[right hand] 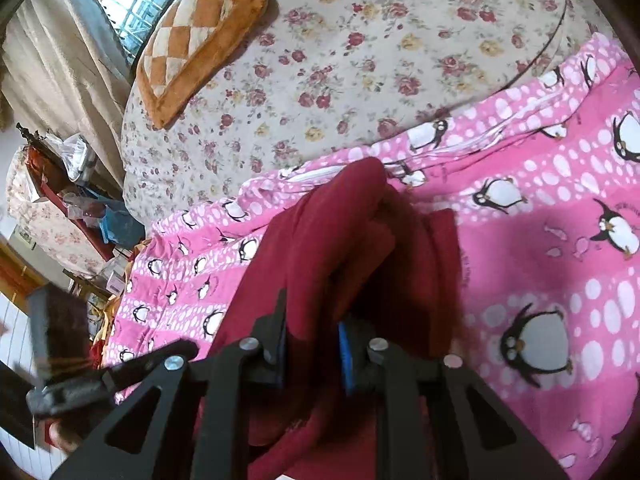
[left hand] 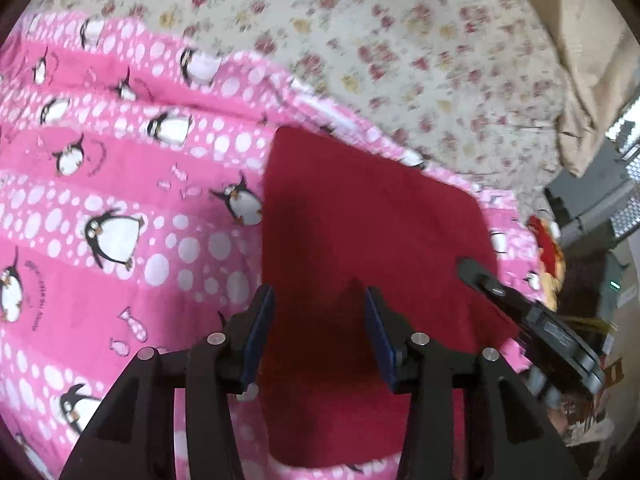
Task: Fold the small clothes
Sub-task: 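Lower the folded hem onto the collar with both tools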
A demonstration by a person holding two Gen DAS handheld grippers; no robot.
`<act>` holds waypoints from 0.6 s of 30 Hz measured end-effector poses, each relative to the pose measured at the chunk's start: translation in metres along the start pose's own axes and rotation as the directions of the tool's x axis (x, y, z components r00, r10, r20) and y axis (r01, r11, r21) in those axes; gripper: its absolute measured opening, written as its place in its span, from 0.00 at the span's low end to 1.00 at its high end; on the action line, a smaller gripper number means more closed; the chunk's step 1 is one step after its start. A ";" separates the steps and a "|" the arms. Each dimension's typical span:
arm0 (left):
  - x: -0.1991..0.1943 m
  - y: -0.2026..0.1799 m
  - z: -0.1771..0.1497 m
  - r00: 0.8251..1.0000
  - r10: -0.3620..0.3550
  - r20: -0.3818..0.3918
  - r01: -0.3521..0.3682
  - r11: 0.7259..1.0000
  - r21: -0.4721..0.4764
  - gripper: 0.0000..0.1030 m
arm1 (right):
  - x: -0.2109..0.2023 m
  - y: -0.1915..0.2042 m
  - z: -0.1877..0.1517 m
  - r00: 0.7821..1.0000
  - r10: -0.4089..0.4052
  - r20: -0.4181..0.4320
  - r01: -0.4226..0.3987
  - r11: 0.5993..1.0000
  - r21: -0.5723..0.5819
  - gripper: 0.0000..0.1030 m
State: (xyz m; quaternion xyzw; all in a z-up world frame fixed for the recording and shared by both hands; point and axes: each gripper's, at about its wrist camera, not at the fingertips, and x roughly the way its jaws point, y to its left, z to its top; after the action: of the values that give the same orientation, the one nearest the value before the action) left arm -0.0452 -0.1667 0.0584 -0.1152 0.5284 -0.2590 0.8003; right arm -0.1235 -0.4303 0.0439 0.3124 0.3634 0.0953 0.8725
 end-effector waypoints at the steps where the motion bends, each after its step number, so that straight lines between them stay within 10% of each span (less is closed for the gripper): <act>1: 0.009 0.001 0.000 1.000 -0.012 -0.014 0.012 1.000 -0.010 0.24 | 0.000 -0.002 -0.001 1.000 -0.002 0.000 0.002 1.000 0.000 0.20; 14: 0.033 -0.027 -0.010 0.990 0.138 0.028 -0.140 0.985 0.101 0.25 | 0.014 -0.028 -0.008 0.992 -0.121 -0.029 0.121 0.993 0.004 0.20; 18: 0.032 -0.028 -0.011 0.988 0.149 0.034 -0.152 0.983 0.106 0.25 | 0.002 -0.019 -0.006 0.989 -0.144 -0.039 0.145 0.989 0.019 0.36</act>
State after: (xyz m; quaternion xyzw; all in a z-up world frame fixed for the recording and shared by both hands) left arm -0.0539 -0.2064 0.0415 -0.0349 0.5105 -0.2245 0.8293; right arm -0.1280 -0.4414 0.0279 0.2929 0.4025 0.0338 0.8666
